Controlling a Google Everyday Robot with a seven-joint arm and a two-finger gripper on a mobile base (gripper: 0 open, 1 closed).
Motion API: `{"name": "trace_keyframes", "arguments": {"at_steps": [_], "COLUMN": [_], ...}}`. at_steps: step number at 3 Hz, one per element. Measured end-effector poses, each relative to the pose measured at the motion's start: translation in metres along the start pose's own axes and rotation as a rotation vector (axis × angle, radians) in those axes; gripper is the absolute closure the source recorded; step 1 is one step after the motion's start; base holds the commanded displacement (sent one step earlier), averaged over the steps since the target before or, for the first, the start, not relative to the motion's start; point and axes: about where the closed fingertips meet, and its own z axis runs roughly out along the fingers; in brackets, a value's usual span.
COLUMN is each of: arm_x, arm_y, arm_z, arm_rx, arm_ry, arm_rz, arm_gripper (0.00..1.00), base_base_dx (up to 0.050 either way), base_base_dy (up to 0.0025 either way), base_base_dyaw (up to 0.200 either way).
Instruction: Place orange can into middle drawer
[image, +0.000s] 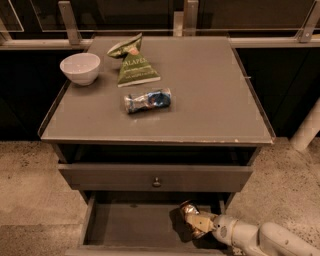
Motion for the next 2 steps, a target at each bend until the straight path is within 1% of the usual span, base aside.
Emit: {"name": "trace_keyframes", "arguments": {"at_steps": [2], "arm_x": [0.0000], "arm_y": [0.0000], "arm_z": [0.0000], "arm_rx": [0.000], "arm_ry": [0.000], "arm_rz": [0.000], "arm_gripper": [0.11], "base_base_dx": [0.000], "base_base_dy": [0.00000], "base_base_dyaw": [0.000]}}
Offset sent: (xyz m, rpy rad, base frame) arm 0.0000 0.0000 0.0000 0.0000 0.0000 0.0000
